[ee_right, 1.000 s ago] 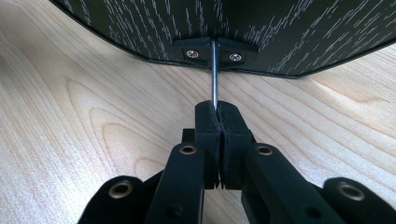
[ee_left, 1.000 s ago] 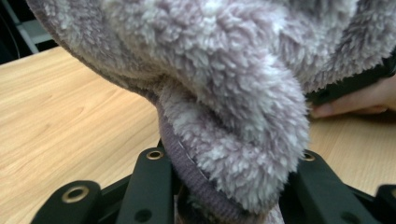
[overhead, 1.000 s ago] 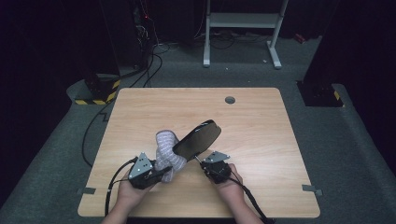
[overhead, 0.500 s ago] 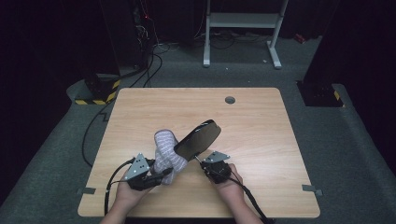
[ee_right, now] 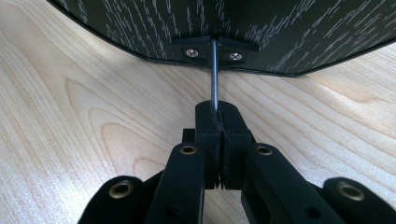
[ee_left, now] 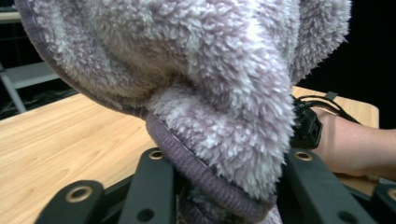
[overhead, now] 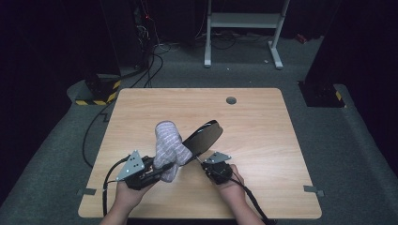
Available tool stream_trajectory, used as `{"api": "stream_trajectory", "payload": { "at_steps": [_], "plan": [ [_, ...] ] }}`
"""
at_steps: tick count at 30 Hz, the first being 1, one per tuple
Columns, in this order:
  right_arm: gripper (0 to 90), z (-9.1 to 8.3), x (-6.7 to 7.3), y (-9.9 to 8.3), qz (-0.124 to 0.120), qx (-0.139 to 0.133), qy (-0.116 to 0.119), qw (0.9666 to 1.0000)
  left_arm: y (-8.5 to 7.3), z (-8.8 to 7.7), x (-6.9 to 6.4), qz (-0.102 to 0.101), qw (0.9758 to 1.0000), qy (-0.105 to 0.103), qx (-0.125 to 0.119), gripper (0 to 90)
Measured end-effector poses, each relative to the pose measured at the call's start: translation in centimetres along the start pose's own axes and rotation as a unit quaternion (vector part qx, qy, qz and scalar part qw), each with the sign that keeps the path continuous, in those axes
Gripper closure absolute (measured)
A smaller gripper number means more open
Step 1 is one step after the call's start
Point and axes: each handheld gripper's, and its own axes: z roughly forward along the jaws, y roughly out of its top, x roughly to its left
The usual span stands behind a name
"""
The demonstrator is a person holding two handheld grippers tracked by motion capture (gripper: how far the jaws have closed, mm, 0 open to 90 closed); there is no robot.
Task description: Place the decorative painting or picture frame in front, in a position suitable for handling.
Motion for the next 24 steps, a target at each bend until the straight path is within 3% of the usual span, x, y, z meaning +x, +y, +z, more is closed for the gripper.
{"api": "stream_trajectory", "payload": {
  "at_steps": [7, 16, 18, 21, 24],
  "plan": [
    [88.2, 0.0, 0.1, 0.0, 0.000, 0.001, -0.002, 1.0000, -2.8, 1.2, 0.8, 0.000, 0.9977, 0.004, 0.068, 70.9],
    [88.3, 0.0, 0.0, 0.0, 0.002, 0.001, 0.000, 1.0000, -6.2, 2.8, 1.9, -0.017, 0.9889, 0.010, 0.147, 70.8],
    [88.3, 0.0, 0.0, 0.0, 0.000, 0.000, 0.000, 1.0000, -6.3, 2.6, 2.0, -0.021, 0.9893, 0.012, 0.144, 70.5],
    [88.3, 0.0, 0.0, 0.0, 0.000, 0.000, 0.000, 1.0000, -5.9, 2.1, 1.6, -0.015, 0.9920, 0.011, 0.125, 70.1],
    [88.2, 0.0, 0.0, 0.0, 0.002, 0.001, 0.001, 1.0000, -4.8, 1.1, 1.1, -0.013, 0.9976, 0.005, 0.068, 69.9]
  ]
}}
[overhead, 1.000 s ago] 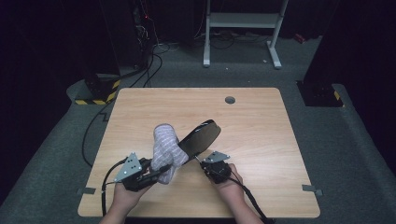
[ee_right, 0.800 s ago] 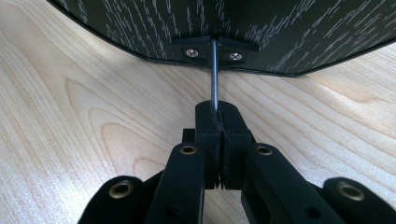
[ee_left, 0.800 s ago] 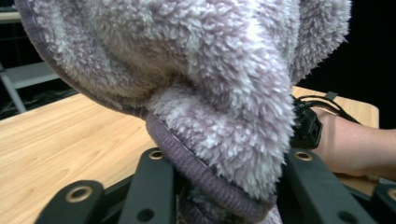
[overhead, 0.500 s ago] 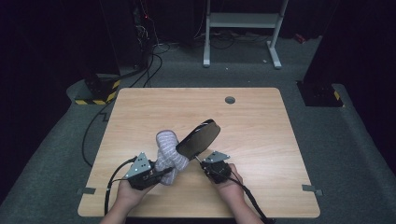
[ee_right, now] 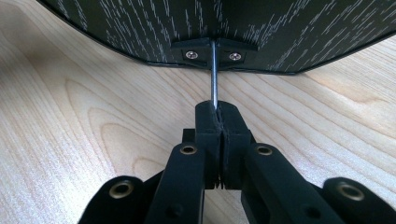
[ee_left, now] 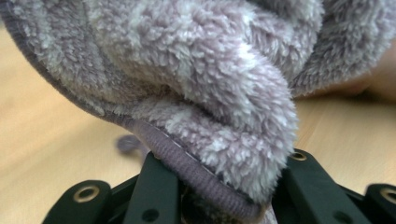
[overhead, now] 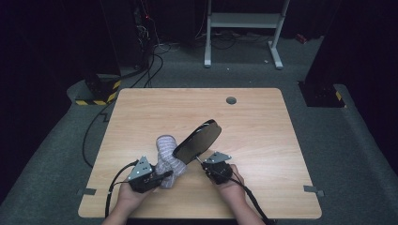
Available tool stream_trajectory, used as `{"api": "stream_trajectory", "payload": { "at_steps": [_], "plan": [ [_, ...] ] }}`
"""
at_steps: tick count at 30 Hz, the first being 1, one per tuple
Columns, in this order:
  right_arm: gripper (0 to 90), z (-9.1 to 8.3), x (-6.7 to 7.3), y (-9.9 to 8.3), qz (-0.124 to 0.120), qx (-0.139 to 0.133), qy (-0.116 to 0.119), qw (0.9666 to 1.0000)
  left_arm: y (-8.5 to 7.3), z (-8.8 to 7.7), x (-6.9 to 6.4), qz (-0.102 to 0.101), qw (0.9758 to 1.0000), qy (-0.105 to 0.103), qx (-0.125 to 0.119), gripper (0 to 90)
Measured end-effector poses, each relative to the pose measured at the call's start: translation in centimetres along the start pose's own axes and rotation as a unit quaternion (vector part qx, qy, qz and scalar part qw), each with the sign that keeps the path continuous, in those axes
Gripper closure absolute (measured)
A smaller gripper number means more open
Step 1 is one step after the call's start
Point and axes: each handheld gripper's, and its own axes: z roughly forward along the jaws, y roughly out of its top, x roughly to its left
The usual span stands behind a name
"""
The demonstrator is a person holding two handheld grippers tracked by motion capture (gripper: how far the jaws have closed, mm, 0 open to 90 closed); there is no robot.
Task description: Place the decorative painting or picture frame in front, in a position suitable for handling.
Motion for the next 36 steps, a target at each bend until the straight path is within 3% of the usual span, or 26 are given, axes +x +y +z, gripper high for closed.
{"api": "stream_trajectory", "payload": {
  "at_steps": [3, 5, 10, 13, 16, 18, 22, 26, 29, 32, 36],
  "plan": [
    [88.3, 0.0, 0.0, 0.0, 0.000, 0.000, -0.001, 1.0000, 1.2, -1.6, -0.5, 0.006, 0.9982, -0.006, -0.060, 69.8],
    [88.3, 0.0, 0.0, 0.0, 0.000, 0.001, 0.000, 1.0000, 1.8, -2.0, -0.8, 0.018, 0.9976, -0.002, -0.067, 69.8],
    [88.3, 0.0, 0.0, 0.0, -0.002, 0.000, -0.001, 1.0000, 1.4, -0.4, -1.0, 0.023, 0.9994, 0.014, -0.022, 69.8],
    [88.3, 0.0, 0.0, 0.0, -0.004, -0.001, -0.002, 1.0000, 0.6, 0.7, -0.6, 0.011, 0.9997, 0.022, 0.002, 69.8],
    [88.2, 0.0, 0.0, 0.0, -0.004, -0.001, -0.002, 1.0000, -0.2, 1.5, 0.1, -0.009, 0.9995, 0.017, 0.026, 69.8],
    [88.0, 0.0, 0.0, 0.0, -0.001, -0.001, -0.002, 1.0000, -0.6, 1.9, 0.6, -0.021, 0.9979, 0.022, 0.057, 69.7],
    [87.9, 0.0, 0.0, 0.0, -0.002, 0.000, -0.002, 1.0000, -1.2, 2.5, 0.8, -0.021, 0.9936, 0.032, 0.107, 69.7],
    [88.0, 0.0, 0.0, 0.0, 0.001, 0.000, -0.001, 1.0000, -1.1, 2.0, 0.8, -0.019, 0.9946, 0.030, 0.097, 69.2],
    [88.2, 0.0, 0.0, 0.0, 0.002, 0.001, -0.001, 1.0000, -0.6, 1.1, 0.6, -0.018, 0.9982, 0.014, 0.055, 68.7],
    [88.3, 0.0, 0.0, 0.0, 0.002, 0.001, -0.001, 1.0000, 0.0, 0.2, 0.4, -0.018, 0.9995, 0.001, 0.026, 68.4],
    [88.3, 0.0, 0.0, 0.0, 0.001, 0.001, -0.001, 1.0000, -0.2, 0.6, 0.5, -0.022, 0.9990, -0.003, 0.039, 68.3]
  ]
}}
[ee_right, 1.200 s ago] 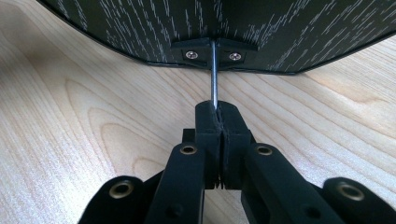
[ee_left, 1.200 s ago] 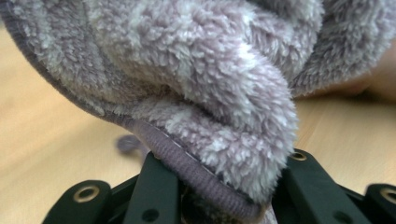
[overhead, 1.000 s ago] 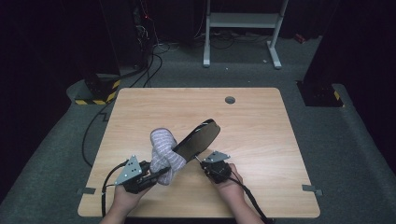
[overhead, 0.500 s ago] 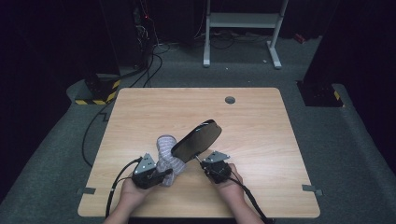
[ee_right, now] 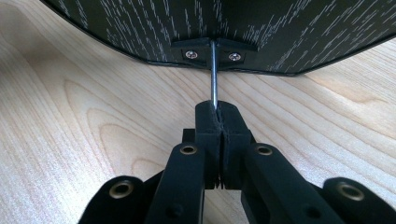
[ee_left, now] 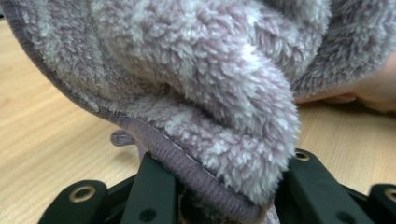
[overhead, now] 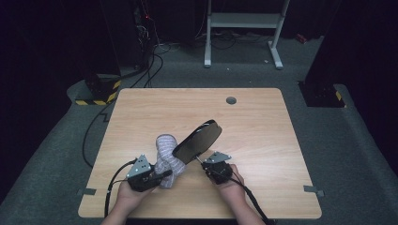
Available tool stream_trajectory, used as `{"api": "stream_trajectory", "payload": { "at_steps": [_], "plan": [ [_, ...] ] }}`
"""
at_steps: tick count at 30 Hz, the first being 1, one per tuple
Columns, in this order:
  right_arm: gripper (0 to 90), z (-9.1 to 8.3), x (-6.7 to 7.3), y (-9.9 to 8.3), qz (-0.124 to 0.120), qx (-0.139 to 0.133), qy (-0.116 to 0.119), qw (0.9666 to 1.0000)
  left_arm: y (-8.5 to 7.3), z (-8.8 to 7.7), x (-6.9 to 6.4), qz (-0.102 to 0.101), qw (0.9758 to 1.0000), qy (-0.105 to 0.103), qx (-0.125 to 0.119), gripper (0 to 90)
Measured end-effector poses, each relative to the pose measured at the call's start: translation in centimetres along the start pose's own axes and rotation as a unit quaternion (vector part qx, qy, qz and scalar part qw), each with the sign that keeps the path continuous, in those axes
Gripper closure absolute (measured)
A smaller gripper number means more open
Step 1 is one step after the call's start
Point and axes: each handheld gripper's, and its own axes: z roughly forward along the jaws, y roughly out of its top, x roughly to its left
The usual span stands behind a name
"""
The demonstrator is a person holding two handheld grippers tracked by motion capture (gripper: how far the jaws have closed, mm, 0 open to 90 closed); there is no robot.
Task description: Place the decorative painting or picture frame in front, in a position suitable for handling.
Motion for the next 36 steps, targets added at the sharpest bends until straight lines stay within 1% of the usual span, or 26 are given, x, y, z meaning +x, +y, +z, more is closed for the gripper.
{"api": "stream_trajectory", "payload": {
  "at_steps": [3, 5, 6, 7, 8, 10, 11, 12, 13, 14, 15, 17, 19, 20, 21, 23, 26, 28, 30, 31, 33, 35, 36],
  "plan": [
    [88.3, 0.0, 0.0, 0.0, 0.000, 0.000, 0.000, 1.0000, -0.3, 0.8, 0.1, -0.004, 0.9995, 0.006, 0.030, 68.3],
    [88.3, 0.0, 0.0, 0.0, 0.001, 0.000, 0.000, 1.0000, -0.4, 1.4, 0.3, -0.002, 0.9983, 0.017, 0.056, 67.7],
    [88.3, 0.0, 0.0, 0.0, 0.000, 0.000, 0.000, 1.0000, -0.5, 1.6, 0.4, -0.004, 0.9977, 0.017, 0.066, 66.8],
    [88.3, 0.0, 0.0, 0.0, 0.000, 0.000, 0.000, 1.0000, -0.6, 1.6, 0.4, -0.001, 0.9973, 0.022, 0.070, 64.7],
    [88.3, 0.0, 0.0, 0.0, 0.001, 0.000, 0.001, 1.0000, -0.6, 1.4, 0.5, 0.002, 0.9975, 0.022, 0.067, 61.6],
    [88.2, 0.0, 0.0, 0.0, 0.001, 0.000, 0.001, 1.0000, -0.6, 1.1, 0.5, 0.006, 0.9979, 0.018, 0.062, 50.8],
    [88.2, 0.0, 0.0, 0.0, 0.001, 0.000, 0.001, 1.0000, -0.6, 0.8, 0.5, 0.010, 0.9981, 0.020, 0.057, 45.0],
    [88.2, 0.0, -0.1, 0.0, 0.000, 0.000, 0.001, 1.0000, -0.6, 0.6, 0.6, 0.010, 0.9984, 0.021, 0.051, 41.1],
    [88.2, 0.0, 0.0, 0.0, 0.001, 0.000, 0.001, 1.0000, -0.6, 0.4, 0.7, 0.004, 0.9988, 0.019, 0.044, 37.9],
    [88.2, 0.0, 0.0, 0.0, 0.001, 0.000, 0.001, 1.0000, -0.5, 0.1, 0.7, -0.001, 0.9994, 0.015, 0.032, 35.2],
    [88.2, 0.0, 0.0, 0.0, 0.001, 0.000, 0.001, 1.0000, -0.5, -0.2, 0.7, -0.003, 0.9996, 0.015, 0.024, 33.0],
    [88.2, 0.0, 0.0, 0.0, 0.001, 0.000, 0.001, 1.0000, -0.6, -0.8, 0.4, -0.002, 0.9996, 0.020, 0.018, 29.0],
    [88.2, 0.0, 0.0, 0.0, 0.000, 0.000, 0.000, 1.0000, -0.9, -1.4, 0.3, -0.004, 0.9995, 0.027, 0.017, 27.3],
    [88.2, 0.0, 0.0, 0.0, 0.000, 0.000, 0.000, 1.0000, -1.1, -1.8, 0.2, -0.010, 0.9995, 0.030, 0.008, 26.5],
    [88.2, 0.0, 0.0, 0.0, 0.000, 0.000, 0.001, 1.0000, -1.2, -2.0, 0.3, -0.017, 0.9994, 0.030, 0.005, 26.5],
    [88.2, 0.0, 0.0, 0.0, 0.000, 0.000, 0.001, 1.0000, -1.4, -2.5, 0.3, -0.022, 0.9990, 0.038, 0.004, 24.8],
    [88.2, 0.0, 0.0, 0.0, 0.000, 0.000, -0.001, 1.0000, -1.7, -3.4, 0.6, -0.033, 0.9987, 0.038, -0.008, 25.5],
    [88.2, 0.0, 0.0, 0.0, 0.000, 0.000, -0.001, 1.0000, -1.9, -4.1, 0.7, -0.039, 0.9984, 0.040, -0.001, 25.6],
    [88.2, 0.0, 0.0, 0.0, 0.000, 0.000, 0.000, 1.0000, -2.6, -4.7, 0.9, -0.050, 0.9980, 0.040, 0.000, 26.1],
    [88.2, 0.0, 0.0, 0.0, 0.000, 0.000, 0.000, 1.0000, -2.9, -4.9, 1.1, -0.054, 0.9977, 0.039, 0.009, 26.0],
    [88.2, 0.0, 0.0, 0.0, 0.000, 0.000, 0.000, 1.0000, -3.2, -5.1, 1.2, -0.055, 0.9972, 0.047, 0.020, 25.8],
    [88.2, 0.0, 0.0, 0.0, 0.000, 0.000, 0.001, 1.0000, -3.5, -5.4, 1.5, -0.055, 0.9969, 0.052, 0.020, 24.7],
    [88.2, 0.0, 0.0, 0.0, 0.000, 0.000, 0.001, 1.0000, -3.7, -5.4, 1.8, -0.063, 0.9963, 0.051, 0.026, 24.2]
  ]
}}
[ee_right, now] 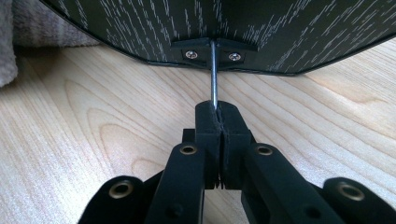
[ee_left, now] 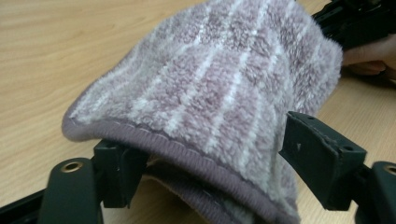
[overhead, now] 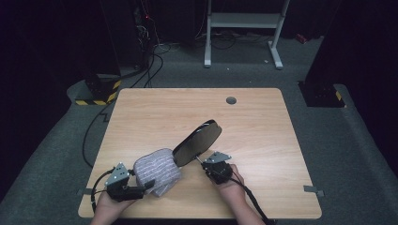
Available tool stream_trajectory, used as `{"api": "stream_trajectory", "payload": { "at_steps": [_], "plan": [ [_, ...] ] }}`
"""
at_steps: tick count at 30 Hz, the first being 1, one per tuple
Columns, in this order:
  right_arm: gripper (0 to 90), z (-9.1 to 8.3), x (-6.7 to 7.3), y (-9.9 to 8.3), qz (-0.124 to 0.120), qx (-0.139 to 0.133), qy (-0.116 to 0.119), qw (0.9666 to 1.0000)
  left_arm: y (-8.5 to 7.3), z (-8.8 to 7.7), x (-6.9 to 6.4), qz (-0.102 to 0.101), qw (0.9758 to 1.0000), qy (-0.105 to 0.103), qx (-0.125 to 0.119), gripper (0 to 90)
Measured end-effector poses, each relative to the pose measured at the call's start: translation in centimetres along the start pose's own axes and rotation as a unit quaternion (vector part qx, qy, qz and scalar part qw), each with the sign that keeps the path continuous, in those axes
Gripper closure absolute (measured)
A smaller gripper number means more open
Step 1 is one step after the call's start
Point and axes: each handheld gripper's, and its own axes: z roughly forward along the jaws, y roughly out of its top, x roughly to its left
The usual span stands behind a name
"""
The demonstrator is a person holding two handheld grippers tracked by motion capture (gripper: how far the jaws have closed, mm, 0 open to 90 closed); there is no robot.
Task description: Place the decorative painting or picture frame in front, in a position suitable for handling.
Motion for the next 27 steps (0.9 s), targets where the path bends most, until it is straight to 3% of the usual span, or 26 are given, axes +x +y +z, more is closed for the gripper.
{"api": "stream_trajectory", "payload": {
  "at_steps": [3, 6, 8, 12, 15, 18, 21, 23, 27],
  "plan": [
    [88.2, 0.0, 0.0, 0.0, -0.001, -0.001, -0.002, 1.0000, -0.2, -0.4, 0.6, -0.020, 0.9997, -0.011, 0.007, 22.6],
    [88.2, 0.0, 0.0, 0.0, -0.001, -0.001, -0.001, 1.0000, -1.0, -0.8, 0.8, -0.015, 0.9997, -0.009, 0.016, 21.8],
    [88.1, 0.0, 0.0, 0.0, -0.002, -0.001, -0.001, 1.0000, -0.9, -1.2, 1.0, -0.022, 0.9997, -0.009, 0.007, 21.8],
    [88.2, 0.0, 0.0, 0.0, -0.004, 0.000, -0.002, 1.0000, 0.9, -1.4, 0.7, -0.012, 0.9994, -0.018, -0.026, 22.3],
    [88.2, 0.0, 0.0, 0.0, -0.005, 0.000, -0.003, 1.0000, 2.6, -0.2, 0.2, 0.000, 0.9989, -0.039, -0.026, 22.4],
    [88.1, 0.0, 0.0, 0.0, -0.004, 0.000, -0.002, 1.0000, 3.6, 1.5, -0.4, 0.022, 0.9990, -0.038, -0.001, 20.5],
    [88.1, 0.0, 0.0, 0.0, -0.005, 0.000, -0.003, 1.0000, 3.8, 3.6, -0.4, 0.024, 0.9972, -0.058, 0.040, 20.1],
    [88.1, 0.0, 0.0, 0.0, -0.005, -0.001, -0.002, 1.0000, 3.6, 4.9, -0.7, 0.040, 0.9940, -0.064, 0.079, 20.6],
    [88.1, 0.0, 0.0, 0.0, -0.005, 0.000, 0.000, 1.0000, 2.9, 6.9, -1.6, 0.071, 0.9874, -0.059, 0.129, 26.3]
  ]
}}
